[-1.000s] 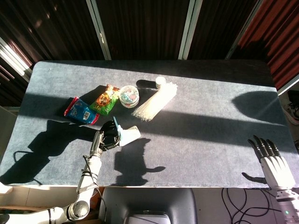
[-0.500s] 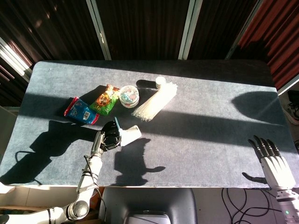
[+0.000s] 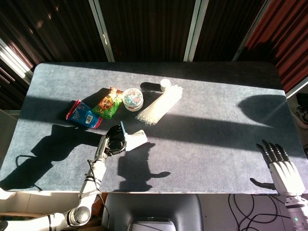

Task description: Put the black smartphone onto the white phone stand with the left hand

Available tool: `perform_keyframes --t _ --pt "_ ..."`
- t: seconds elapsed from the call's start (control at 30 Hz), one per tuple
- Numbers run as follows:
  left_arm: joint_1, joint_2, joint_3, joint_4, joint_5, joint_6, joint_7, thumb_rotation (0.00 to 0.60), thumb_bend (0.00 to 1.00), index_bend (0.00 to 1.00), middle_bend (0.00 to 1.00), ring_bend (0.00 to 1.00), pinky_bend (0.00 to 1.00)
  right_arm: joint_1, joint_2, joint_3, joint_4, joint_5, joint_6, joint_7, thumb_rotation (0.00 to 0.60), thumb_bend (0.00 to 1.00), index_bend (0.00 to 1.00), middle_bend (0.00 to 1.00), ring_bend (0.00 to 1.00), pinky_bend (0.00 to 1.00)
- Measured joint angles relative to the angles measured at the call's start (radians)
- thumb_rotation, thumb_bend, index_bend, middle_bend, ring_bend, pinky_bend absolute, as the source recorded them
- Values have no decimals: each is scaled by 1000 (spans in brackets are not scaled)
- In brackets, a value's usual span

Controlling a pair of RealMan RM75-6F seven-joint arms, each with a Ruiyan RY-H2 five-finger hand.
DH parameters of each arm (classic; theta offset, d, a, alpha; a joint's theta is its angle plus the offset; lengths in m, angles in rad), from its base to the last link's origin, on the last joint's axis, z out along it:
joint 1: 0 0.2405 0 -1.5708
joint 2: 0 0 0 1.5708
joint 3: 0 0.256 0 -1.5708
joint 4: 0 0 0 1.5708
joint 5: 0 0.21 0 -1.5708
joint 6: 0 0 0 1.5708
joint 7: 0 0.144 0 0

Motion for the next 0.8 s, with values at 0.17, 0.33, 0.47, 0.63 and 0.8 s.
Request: perform_keyframes --t 0.17,0.33,0.47,0.63,0.8 --pt "-4 -6 7 11 35 12 7 600 384 64 152 40 78 -1 1 0 -1 0 1 0 600 109 0 0 0 0" --pt "-10 -17 16 37 64 21 13 600 372 3 67 0 47 -2 2 0 -2 -1 3 1 600 110 0 0 0 0" --pt "-16 -28 18 47 70 24 20 600 372 0 58 0 41 -3 3 0 -3 -1 5 3 600 110 0 0 0 0" --pt "-23 -43 15 54 78 35 29 600 371 0 44 0 35 -5 7 0 -2 -3 8 9 600 109 0 0 0 0" --pt "-23 -42 7 54 78 39 25 600 370 0 36 0 33 -5 8 0 -1 -4 8 11 600 110 0 0 0 0"
